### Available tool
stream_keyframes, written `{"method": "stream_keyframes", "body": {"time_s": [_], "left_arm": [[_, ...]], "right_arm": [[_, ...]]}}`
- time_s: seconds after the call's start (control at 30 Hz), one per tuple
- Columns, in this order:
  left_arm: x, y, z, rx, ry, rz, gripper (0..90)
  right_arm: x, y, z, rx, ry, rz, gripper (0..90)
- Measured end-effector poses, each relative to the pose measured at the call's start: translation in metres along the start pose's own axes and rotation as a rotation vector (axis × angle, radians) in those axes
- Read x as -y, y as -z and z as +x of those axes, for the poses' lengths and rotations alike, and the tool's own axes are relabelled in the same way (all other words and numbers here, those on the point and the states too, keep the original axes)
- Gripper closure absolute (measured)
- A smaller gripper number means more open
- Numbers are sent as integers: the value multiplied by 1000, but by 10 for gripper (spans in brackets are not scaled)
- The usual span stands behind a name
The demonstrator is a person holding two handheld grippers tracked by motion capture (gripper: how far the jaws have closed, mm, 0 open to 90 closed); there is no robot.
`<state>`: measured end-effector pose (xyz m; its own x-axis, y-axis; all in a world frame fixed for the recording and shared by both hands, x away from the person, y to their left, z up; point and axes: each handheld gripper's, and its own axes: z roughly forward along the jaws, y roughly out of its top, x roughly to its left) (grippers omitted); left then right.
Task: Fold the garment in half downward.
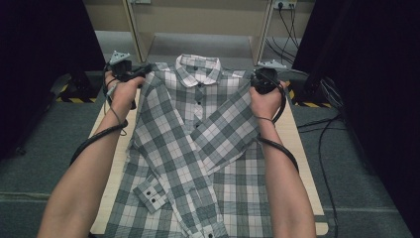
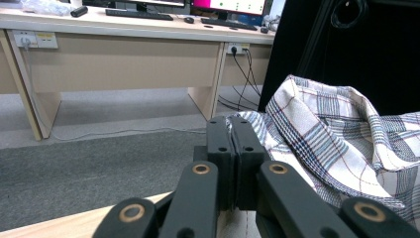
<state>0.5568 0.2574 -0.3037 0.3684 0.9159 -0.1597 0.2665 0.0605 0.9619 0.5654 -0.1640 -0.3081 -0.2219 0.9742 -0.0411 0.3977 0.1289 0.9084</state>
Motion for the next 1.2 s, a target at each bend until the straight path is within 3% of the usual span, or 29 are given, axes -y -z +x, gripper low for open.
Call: {"method": "stream_keyframes", "body": {"time_s": [0.3, 1.2], "left_arm": [[-5, 0, 0, 2, 20, 3, 880], [-31, 6, -1, -7, -28, -25, 880]], "right_arm": [[-7, 1, 1, 5, -3, -9, 846], [-37, 8, 3, 15, -14, -56, 846]]}}
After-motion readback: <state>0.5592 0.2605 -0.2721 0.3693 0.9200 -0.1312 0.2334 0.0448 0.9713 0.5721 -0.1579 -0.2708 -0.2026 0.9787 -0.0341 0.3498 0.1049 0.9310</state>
